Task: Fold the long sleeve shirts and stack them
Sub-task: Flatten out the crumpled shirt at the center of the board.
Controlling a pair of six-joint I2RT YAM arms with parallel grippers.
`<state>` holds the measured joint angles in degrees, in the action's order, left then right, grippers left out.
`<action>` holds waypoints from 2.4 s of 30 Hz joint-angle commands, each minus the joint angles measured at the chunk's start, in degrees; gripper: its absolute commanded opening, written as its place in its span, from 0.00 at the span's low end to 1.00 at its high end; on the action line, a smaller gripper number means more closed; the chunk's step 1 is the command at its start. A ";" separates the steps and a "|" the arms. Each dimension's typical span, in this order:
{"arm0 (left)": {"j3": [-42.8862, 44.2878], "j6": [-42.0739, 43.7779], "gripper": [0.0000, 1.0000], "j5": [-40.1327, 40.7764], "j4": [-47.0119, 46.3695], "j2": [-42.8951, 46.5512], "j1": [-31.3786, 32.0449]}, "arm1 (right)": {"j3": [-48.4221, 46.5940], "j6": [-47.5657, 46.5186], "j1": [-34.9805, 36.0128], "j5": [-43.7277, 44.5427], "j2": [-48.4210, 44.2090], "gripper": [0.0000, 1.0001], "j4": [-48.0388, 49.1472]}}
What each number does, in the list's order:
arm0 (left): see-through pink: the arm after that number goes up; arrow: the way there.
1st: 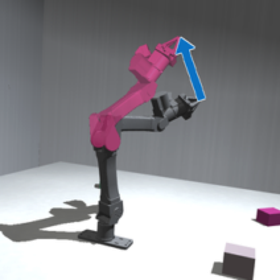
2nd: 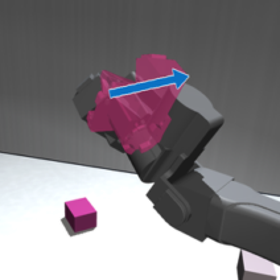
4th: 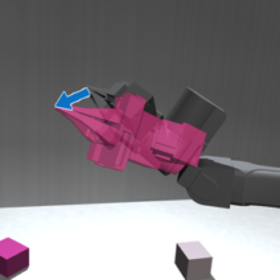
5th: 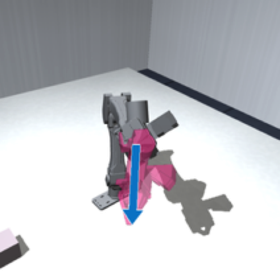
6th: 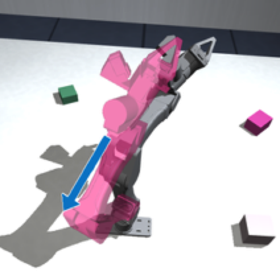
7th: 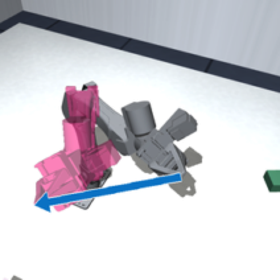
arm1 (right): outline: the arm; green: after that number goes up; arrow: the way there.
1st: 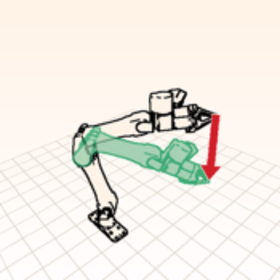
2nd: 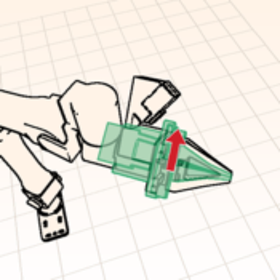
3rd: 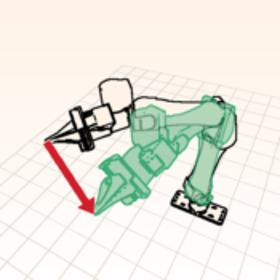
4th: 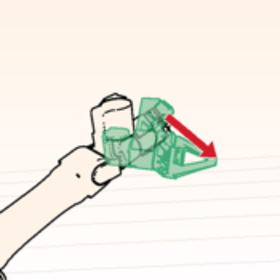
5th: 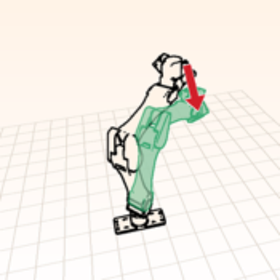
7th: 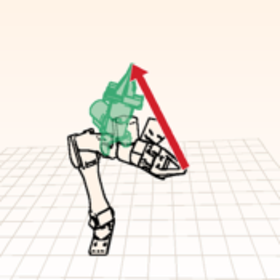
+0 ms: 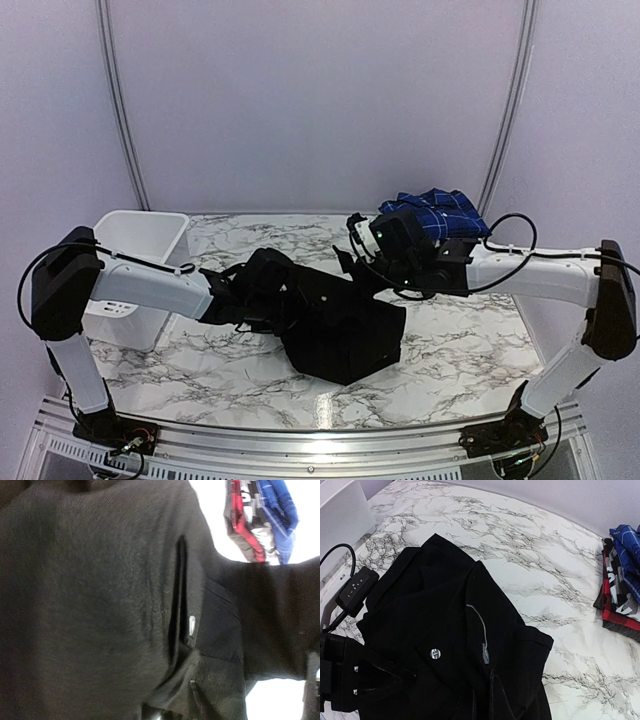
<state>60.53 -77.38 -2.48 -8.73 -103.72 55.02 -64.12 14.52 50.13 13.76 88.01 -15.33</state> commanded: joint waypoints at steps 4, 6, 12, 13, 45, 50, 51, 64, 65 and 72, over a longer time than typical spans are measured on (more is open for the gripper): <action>0.75 -0.44 0.13 1.99 -2.27 0.80 0.26 | 1.00 -0.29 -1.19 0.59 -2.16 0.00 1.95; 0.35 0.18 0.08 2.13 -1.98 1.54 0.26 | 1.10 -0.37 -1.67 1.16 -2.58 0.00 1.97; -0.31 2.42 0.00 4.70 -0.01 4.97 0.26 | 0.89 -0.85 -2.81 3.03 -3.87 0.00 2.28; -0.47 2.84 0.00 5.05 0.55 5.88 0.34 | 0.86 -0.94 -2.96 3.72 -4.04 0.00 2.32; 52.33 46.52 0.00 19.43 46.60 20.88 -34.97 | -37.08 -21.09 -25.62 23.01 -8.57 0.00 2.32; 58.41 46.23 0.00 13.53 46.73 17.93 -39.70 | -41.43 -24.05 -25.70 24.30 -8.17 0.00 2.77; 59.06 46.19 0.00 12.49 46.74 17.51 -40.02 | -41.41 -24.37 -25.72 24.36 -8.42 0.00 3.11; 37.80 57.60 0.00 -23.25 36.20 24.23 -13.19 | -39.27 -18.56 -25.74 10.48 -3.21 0.00 -2.05; 35.99 59.56 0.00 -24.93 35.15 25.82 -8.81 | -39.68 -18.34 -25.70 9.31 -2.27 0.00 -2.28; 31.78 66.85 0.00 -39.03 29.78 25.65 11.84 | -44.41 -14.89 -25.14 -0.94 7.03 0.00 -3.81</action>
<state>91.66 -17.21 -29.69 28.05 -80.82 59.96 -104.47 -3.03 25.04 20.32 90.91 -17.34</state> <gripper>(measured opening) 0.009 0.006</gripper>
